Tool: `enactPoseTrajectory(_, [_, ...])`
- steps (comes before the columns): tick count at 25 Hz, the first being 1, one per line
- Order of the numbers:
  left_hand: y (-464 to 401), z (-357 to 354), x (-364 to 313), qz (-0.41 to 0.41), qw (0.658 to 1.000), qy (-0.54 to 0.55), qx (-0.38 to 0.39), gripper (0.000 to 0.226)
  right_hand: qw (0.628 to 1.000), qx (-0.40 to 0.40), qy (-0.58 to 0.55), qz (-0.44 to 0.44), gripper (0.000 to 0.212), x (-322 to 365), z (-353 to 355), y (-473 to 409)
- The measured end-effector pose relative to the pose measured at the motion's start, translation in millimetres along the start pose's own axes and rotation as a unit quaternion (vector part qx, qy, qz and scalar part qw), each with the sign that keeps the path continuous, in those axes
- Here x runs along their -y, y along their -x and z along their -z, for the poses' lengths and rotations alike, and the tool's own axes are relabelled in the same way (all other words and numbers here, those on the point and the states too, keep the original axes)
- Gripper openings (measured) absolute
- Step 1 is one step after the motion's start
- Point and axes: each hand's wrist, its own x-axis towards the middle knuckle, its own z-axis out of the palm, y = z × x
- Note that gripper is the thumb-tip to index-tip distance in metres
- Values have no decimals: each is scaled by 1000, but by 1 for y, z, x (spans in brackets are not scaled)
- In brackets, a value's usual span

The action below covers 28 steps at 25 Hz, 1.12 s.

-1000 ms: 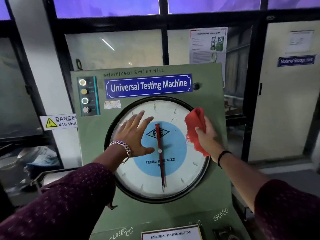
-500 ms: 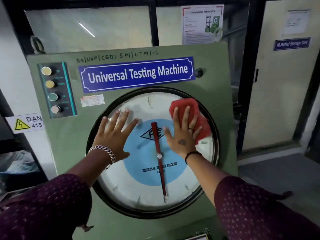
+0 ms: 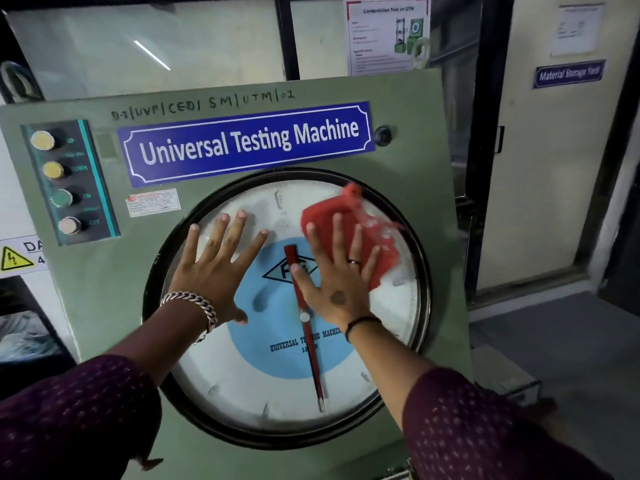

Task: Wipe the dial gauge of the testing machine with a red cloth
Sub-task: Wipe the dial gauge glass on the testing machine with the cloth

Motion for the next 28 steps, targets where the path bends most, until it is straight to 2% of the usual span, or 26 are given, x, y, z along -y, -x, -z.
enactPoseTrajectory(1, [0, 1, -2, 4, 1000, 5, 1, 181, 999, -7, 22, 48, 82, -3, -3, 6])
enactPoseTrajectory(2, [1, 0, -2, 5, 1000, 13, 0, 181, 998, -11, 36, 57, 83, -17, -6, 24])
enactPoseTrajectory(4, [6, -1, -2, 6, 1000, 24, -10, 180, 999, -5, 20, -32, 85, -51, -5, 61])
enactPoseTrajectory(6, [8, -1, -1, 11, 999, 32, -10, 178, 989, 0, -29, -145, 87, -50, 0, 41])
enactPoseTrajectory(7, [9, 1, -2, 12, 999, 35, -8, 178, 988, -6, -39, -150, 89, -33, 2, 19])
enactPoseTrajectory(8, [9, 1, -3, 13, 999, 35, -7, 178, 994, -6, -34, -105, 89, -13, 6, 1])
enactPoseTrajectory(10, [9, 3, -4, 14, 999, 29, -6, 177, 998, -16, 8, 53, 88, -3, -3, 5])
enactPoseTrajectory(11, [10, 4, -4, 13, 999, 29, -6, 177, 994, -14, 33, 104, 87, -20, -9, 28])
enactPoseTrajectory(12, [10, 5, -4, 12, 999, 31, -6, 177, 994, -7, 46, 104, 87, -46, -13, 59])
enactPoseTrajectory(14, [11, 5, -4, 17, 999, 33, -7, 177, 998, 16, 1, -60, 88, -81, -15, 95])
enactPoseTrajectory(16, [11, 6, -6, 18, 999, 36, -2, 176, 969, 4, -74, -234, 90, -72, -13, 69])
enactPoseTrajectory(17, [10, 7, -7, 17, 999, 37, -3, 176, 964, -10, -91, -251, 92, -55, -11, 47])
enactPoseTrajectory(18, [10, 7, -8, 18, 999, 39, -5, 176, 975, -12, -80, -208, 94, -41, -11, 34])
enactPoseTrajectory(20, [10, 7, -8, 15, 999, 43, -12, 176, 999, -9, -10, -46, 92, -38, -28, 55])
enactPoseTrajectory(21, [11, 7, -7, 14, 999, 44, -17, 176, 1000, 14, -5, -24, 91, -45, -37, 87])
enactPoseTrajectory(22, [11, 6, -6, 12, 999, 44, -21, 176, 996, 36, -24, -72, 91, -53, -40, 122])
enactPoseTrajectory(23, [11, 5, -6, 11, 999, 46, -22, 176, 983, 55, -64, -161, 91, -59, -41, 143])
enactPoseTrajectory(25, [9, 3, -5, 7, 999, 48, -23, 177, 943, 47, -149, -294, 92, -55, -37, 130])
enactPoseTrajectory(26, [9, 3, -4, 8, 998, 49, -26, 178, 939, 19, -157, -304, 93, -43, -31, 103])
enactPoseTrajectory(27, [10, 1, -4, 9, 998, 51, -29, 178, 952, -1, -146, -269, 95, -29, -23, 70])
enactPoseTrajectory(28, [9, 0, -4, 9, 998, 51, -31, 178, 975, -10, -110, -195, 95, -16, -15, 39])
